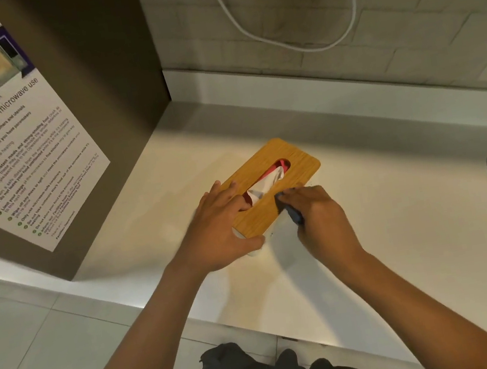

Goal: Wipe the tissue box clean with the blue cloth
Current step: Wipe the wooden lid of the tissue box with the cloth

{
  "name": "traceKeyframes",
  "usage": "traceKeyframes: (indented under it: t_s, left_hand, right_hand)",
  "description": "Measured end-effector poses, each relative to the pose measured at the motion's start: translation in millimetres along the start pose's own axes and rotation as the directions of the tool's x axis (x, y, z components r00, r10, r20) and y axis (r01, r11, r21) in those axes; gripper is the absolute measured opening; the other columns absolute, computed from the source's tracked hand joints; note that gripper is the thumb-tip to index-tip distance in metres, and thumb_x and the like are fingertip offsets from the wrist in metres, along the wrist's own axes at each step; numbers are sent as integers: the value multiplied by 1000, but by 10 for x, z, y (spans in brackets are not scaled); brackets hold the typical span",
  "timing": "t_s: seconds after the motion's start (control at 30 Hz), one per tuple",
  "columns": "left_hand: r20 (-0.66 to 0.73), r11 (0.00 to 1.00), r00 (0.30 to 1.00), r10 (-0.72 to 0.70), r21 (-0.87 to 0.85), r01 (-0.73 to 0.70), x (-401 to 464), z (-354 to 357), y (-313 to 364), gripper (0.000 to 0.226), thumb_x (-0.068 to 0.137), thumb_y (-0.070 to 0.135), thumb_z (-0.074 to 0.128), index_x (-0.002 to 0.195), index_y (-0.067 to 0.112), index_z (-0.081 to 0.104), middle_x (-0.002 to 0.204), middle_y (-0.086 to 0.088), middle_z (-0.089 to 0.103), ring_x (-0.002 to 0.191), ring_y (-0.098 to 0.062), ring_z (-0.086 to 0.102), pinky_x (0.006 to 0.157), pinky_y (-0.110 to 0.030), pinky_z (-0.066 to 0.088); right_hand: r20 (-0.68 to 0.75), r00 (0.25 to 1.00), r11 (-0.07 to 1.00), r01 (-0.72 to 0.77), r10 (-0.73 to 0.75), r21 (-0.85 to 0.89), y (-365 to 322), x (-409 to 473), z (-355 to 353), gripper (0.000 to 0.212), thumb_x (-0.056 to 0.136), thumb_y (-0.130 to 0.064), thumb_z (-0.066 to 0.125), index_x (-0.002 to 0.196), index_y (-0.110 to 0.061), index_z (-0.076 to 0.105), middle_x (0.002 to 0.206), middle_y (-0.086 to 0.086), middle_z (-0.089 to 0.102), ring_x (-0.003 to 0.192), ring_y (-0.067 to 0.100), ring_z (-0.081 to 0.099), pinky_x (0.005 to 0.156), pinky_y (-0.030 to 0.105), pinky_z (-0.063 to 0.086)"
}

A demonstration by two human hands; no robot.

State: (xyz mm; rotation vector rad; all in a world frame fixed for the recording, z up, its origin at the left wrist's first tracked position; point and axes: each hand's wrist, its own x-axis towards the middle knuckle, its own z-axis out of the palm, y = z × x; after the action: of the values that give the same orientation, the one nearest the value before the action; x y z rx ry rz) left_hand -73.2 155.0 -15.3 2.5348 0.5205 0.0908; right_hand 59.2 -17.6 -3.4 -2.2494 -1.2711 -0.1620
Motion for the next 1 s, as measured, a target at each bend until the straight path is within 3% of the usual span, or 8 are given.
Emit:
traceKeyframes:
  t_s: [0.13, 0.23, 0.4, 0.5, 0.63, 0.7, 0.83, 1.0]
  left_hand:
    - [-14, 1000, 1000, -8, -8, 8, 3, 3, 39, 61, 72, 59, 74, 123, 31, 57, 167, 8, 20, 156, -20, 1, 125, -46, 13]
    - [-24, 1000, 1000, -3, -12, 3, -16, 21, 31, 53, 67, 61, 69, 112, 37, 52, 166, 9, 21, 156, -20, 2, 125, -46, 13]
    - [6, 1000, 1000, -7, 25, 6, -1, 9, 28, 57, 73, 59, 77, 119, 33, 55, 167, 10, 19, 156, -19, 1, 125, -44, 9]
    - [5, 1000, 1000, -8, 16, 8, 6, 14, 12, 59, 71, 61, 75, 118, 32, 56, 166, 10, 20, 156, -20, 2, 125, -46, 11]
    - [-7, 1000, 1000, -12, -26, 12, -7, 26, 4, 64, 64, 69, 63, 116, 32, 56, 166, 9, 22, 156, -21, 2, 125, -48, 13]
    - [1, 1000, 1000, -14, -26, 14, -4, 11, 7, 62, 64, 67, 68, 114, 32, 57, 166, 9, 22, 156, -20, 2, 125, -47, 12]
    - [3, 1000, 1000, -12, -12, 12, 3, 7, 23, 61, 64, 66, 68, 112, 30, 57, 166, 8, 22, 156, -20, 4, 125, -49, 11]
    - [4, 1000, 1000, -17, -22, 17, -5, -1, 33, 64, 62, 73, 60, 110, 32, 56, 166, 6, 23, 156, -24, 3, 125, -51, 9]
  right_hand:
    - [71, 996, 987, 35, -47, 160, -186, 4, 222, 14, 74, 15, 67, 78, 2, 70, 82, 15, 69, 77, 32, 66, 80, 15, 40]
    - [104, 981, 983, 152, -163, 106, -171, -232, 119, 29, 71, 14, 73, 93, -4, 75, 96, 10, 72, 91, 28, 66, 88, 26, 46]
    - [-17, 1000, 1000, 1, -1, 9, 36, 50, -6, 18, 78, 7, 71, 87, -8, 73, 88, 7, 72, 81, 24, 64, 77, 33, 55]
    - [13, 999, 994, 48, -50, 95, -122, 48, 207, 18, 69, 14, 71, 77, -2, 71, 80, 11, 69, 78, 18, 61, 81, 20, 47]
    - [58, 990, 974, 116, -129, 195, -162, -216, 222, 30, 64, 14, 80, 91, 4, 74, 91, 17, 72, 84, 32, 70, 97, 7, 37]
    - [40, 994, 991, 95, -99, 96, -86, -161, 87, 18, 73, 9, 76, 85, -4, 74, 90, 10, 72, 85, 28, 66, 88, 19, 45]
    - [13, 1000, 999, -15, 15, 41, -164, 54, 130, 32, 59, 21, 66, 68, -10, 61, 74, 4, 62, 74, 24, 58, 66, 30, 45]
    - [83, 991, 989, 91, -101, 120, -226, -179, 262, 25, 67, 7, 76, 90, -2, 74, 89, 12, 71, 84, 31, 68, 82, 29, 51]
